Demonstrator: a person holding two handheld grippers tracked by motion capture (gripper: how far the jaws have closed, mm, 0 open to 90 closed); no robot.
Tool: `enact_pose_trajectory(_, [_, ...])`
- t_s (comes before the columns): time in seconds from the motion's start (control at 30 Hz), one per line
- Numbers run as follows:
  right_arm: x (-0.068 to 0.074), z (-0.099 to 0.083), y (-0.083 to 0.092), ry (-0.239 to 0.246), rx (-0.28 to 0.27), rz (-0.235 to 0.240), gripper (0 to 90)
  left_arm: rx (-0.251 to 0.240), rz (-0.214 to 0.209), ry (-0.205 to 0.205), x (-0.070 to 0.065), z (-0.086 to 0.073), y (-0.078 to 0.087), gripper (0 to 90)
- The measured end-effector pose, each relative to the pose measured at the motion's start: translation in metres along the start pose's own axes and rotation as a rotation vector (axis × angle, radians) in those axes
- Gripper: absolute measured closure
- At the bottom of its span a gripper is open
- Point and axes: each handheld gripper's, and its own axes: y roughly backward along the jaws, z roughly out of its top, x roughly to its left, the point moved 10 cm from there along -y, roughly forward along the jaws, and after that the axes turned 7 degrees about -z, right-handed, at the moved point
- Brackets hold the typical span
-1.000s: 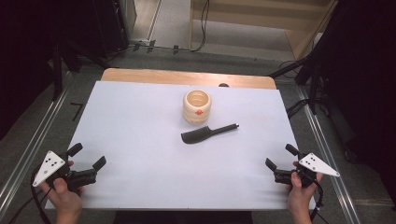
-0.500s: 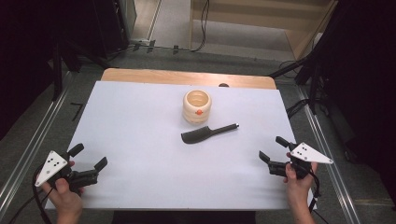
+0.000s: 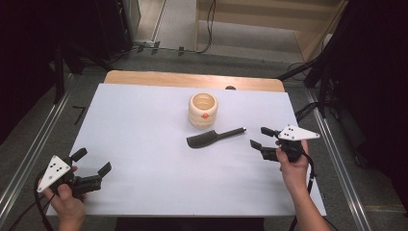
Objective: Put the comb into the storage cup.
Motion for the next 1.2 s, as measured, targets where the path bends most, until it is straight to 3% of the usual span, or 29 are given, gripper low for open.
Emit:
enact_pose_trajectory(0.1, [-0.001, 0.004, -0.005, -0.004, 0.011, 0.01, 40.4, 0.0, 0.0, 0.001, 0.0, 0.0, 0.0, 0.0])
enact_pose_trajectory(0.13, [0.0, 0.008, -0.01, -0.008, 0.028, 0.033, 46.7, 0.0, 0.0, 0.002, 0.0, 0.0, 0.0, 0.0])
enact_pose_trajectory(0.23, [0.0, 0.013, -0.018, -0.016, 0.058, 0.065, 51.9, 0.0, -0.001, 0.001, 0.0, 0.0, 0.0, 0.0])
enact_pose_trajectory(0.4, [-0.002, 0.021, -0.032, -0.021, 0.099, 0.075, 65.1, 0.001, -0.003, 0.0, -0.001, 0.0, 0.0, 0.0])
enact_pose_trajectory(0.6, [-0.01, 0.025, -0.051, 0.019, 0.171, 0.036, 85.9, 0.002, -0.005, -0.003, -0.001, 0.0, 0.0, 0.0])
enact_pose_trajectory(0.67, [-0.012, 0.025, -0.058, 0.039, 0.2, 0.034, 87.7, 0.004, -0.006, -0.004, -0.001, 0.0, 0.0, 0.0])
enact_pose_trajectory(0.9, [-0.02, 0.027, -0.081, 0.045, 0.268, 0.009, 88.0, 0.007, -0.01, -0.004, -0.001, -0.001, -0.001, 0.0])
enact_pose_trajectory(1.17, [-0.022, 0.023, -0.101, 0.028, 0.355, 0.043, 88.0, 0.007, -0.013, -0.004, -0.001, -0.001, -0.001, 0.0])
enact_pose_trajectory(1.2, [-0.022, 0.017, -0.107, 0.032, 0.399, 0.049, 88.1, 0.007, -0.015, -0.004, -0.001, -0.001, -0.001, 0.0])
